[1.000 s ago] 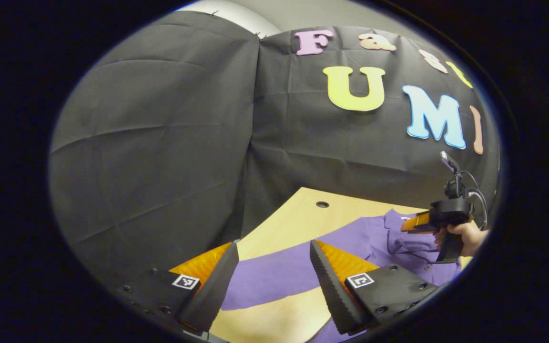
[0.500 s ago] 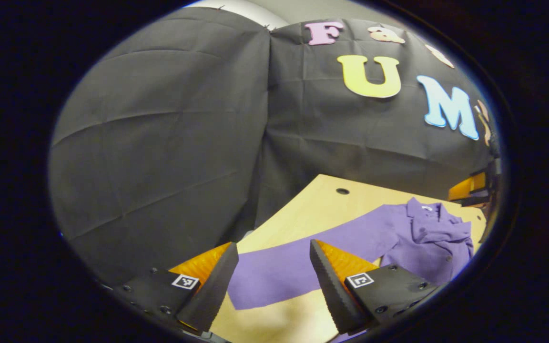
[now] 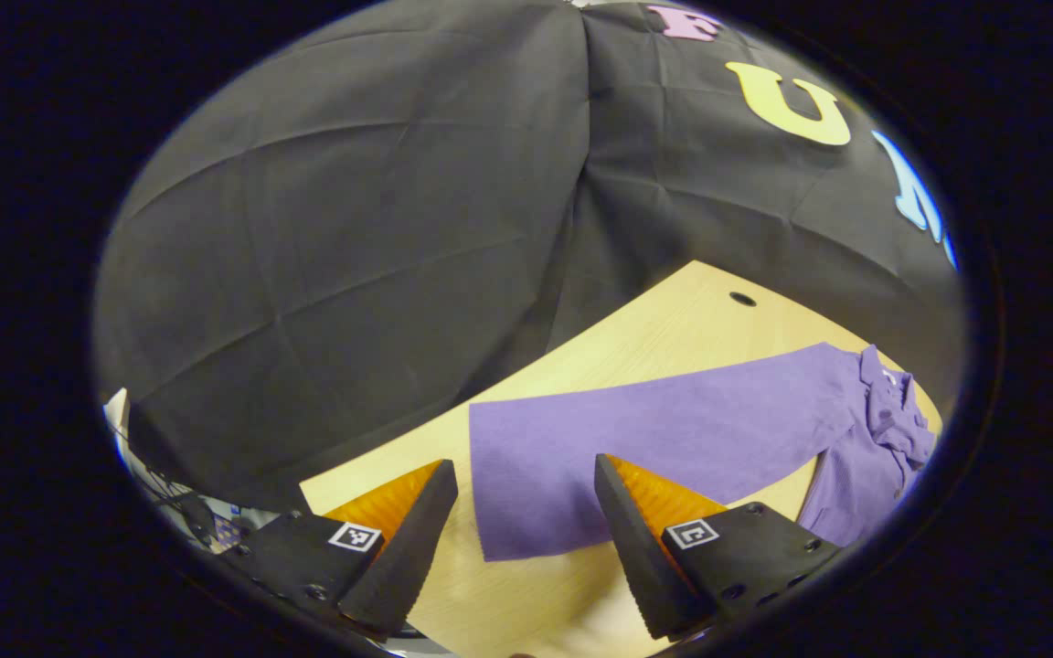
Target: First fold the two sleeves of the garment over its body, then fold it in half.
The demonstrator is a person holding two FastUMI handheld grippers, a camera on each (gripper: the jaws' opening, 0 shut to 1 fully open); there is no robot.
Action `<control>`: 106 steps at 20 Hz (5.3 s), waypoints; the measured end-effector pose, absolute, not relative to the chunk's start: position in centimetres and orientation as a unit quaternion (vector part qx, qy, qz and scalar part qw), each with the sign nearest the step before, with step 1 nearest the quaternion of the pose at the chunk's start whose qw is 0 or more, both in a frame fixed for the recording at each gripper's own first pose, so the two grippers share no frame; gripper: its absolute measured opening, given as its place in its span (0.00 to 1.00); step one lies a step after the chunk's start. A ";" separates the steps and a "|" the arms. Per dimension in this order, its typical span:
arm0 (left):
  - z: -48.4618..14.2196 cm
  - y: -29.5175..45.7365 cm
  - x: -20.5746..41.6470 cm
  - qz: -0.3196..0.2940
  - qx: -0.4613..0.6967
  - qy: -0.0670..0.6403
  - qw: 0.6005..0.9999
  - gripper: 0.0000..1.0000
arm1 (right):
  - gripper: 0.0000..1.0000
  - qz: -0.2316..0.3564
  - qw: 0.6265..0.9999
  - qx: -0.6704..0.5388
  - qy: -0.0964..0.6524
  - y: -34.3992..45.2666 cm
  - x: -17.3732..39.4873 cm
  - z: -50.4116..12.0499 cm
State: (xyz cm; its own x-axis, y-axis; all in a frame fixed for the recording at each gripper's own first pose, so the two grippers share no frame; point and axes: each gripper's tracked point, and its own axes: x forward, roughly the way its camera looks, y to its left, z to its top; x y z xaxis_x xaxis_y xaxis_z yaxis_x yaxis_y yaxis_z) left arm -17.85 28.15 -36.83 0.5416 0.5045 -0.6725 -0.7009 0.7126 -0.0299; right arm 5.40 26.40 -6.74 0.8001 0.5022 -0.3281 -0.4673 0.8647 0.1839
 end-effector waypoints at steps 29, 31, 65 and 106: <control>-32.0 21.4 -9.4 0.232 -0.202 0.296 0.905 0.07 | 0.95 0.216 0.945 0.070 0.237 21.3 4.0 -10.4; -30.2 19.7 -7.5 0.213 -0.226 0.283 0.908 0.07 | 0.95 0.212 0.945 0.071 0.238 20.8 4.0 -10.7; -25.5 -30.2 13.2 -0.186 -0.135 0.316 0.921 0.07 | 0.95 0.081 0.954 0.121 0.261 1.6 3.9 -17.7; -32.9 0.2 -23.0 -0.074 -0.061 0.400 0.912 0.89 | 0.95 0.000 0.931 0.078 0.356 -0.5 -11.2 -30.0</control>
State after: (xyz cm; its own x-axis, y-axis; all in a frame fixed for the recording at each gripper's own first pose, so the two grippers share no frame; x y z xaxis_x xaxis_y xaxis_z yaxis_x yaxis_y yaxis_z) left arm -23.01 0.24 -32.87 0.6698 -0.1830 -0.7196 0.0862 0.9818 -0.1695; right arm -11.22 -0.50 -30.05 0.7472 0.0555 -0.6623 0.0551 0.9879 0.1449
